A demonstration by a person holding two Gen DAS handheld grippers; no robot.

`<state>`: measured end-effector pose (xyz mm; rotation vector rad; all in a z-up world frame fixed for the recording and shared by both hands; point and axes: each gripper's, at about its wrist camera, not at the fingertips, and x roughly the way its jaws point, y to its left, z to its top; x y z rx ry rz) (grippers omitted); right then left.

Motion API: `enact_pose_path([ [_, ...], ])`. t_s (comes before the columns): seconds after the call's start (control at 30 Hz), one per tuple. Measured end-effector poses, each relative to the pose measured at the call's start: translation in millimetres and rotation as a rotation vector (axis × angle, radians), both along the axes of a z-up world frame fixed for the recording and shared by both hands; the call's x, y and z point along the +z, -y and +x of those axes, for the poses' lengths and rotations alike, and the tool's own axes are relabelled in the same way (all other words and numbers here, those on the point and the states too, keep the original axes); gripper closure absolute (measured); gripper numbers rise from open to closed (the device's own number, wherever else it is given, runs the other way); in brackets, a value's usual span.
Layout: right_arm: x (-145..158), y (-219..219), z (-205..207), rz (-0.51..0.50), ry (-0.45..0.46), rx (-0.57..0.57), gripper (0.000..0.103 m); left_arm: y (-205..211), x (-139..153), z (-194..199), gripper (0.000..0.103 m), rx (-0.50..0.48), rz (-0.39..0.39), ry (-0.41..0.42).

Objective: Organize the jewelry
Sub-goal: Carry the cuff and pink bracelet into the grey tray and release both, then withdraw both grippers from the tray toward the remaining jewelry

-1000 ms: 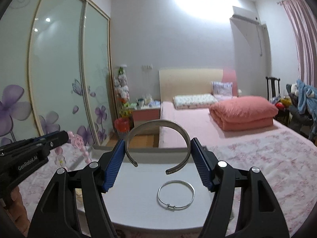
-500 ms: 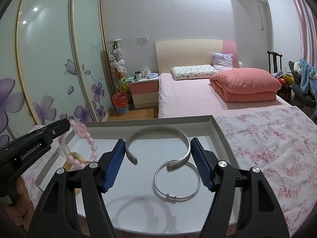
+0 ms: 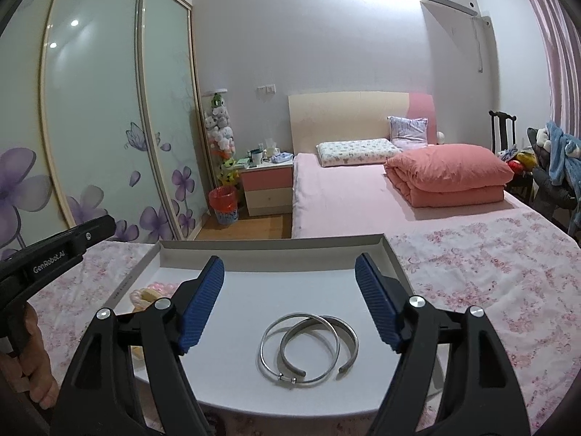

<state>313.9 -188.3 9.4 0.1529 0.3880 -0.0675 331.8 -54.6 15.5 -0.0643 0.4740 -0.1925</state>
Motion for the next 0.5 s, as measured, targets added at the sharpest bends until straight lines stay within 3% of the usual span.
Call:
enact_pose_path([
  [0.27, 15, 3, -37, -0.016, 0.023, 0.014, 0.028, -31, 7, -43, 0.076, 0.011, 0.048, -0.001],
  [0.5, 7, 11, -81, -0.017, -0.031, 0.031, 0.028, -59, -22, -88, 0.066, -0.009, 0.081, -0.125],
])
